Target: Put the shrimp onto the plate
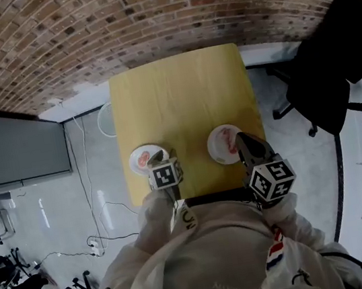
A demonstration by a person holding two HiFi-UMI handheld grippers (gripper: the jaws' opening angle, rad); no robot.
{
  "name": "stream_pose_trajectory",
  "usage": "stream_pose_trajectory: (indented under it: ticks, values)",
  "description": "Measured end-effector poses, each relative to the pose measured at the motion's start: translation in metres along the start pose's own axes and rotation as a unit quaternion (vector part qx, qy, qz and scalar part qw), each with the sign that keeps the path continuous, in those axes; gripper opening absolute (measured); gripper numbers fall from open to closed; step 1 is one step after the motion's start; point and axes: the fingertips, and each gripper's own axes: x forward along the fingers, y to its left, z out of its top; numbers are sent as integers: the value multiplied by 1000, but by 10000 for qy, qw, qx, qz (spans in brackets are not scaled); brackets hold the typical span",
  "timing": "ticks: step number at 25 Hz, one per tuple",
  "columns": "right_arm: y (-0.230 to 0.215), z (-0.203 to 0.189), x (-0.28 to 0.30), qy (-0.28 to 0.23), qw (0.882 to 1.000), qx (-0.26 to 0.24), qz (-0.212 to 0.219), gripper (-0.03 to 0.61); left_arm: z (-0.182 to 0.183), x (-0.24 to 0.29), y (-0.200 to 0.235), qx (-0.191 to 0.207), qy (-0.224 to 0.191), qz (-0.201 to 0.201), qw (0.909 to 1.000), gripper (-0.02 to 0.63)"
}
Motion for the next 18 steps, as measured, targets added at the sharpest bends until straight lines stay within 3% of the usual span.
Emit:
stream_pose_trajectory:
  ticks: [9, 18]
  values:
    - [38, -2, 31, 138, 9995, -154, 236, 25, -8, -6, 47, -141, 24, 128, 9998, 160]
    - [65, -11, 60, 310, 9990, -174, 268, 25, -5, -5, 94, 306, 173, 261, 9990, 179]
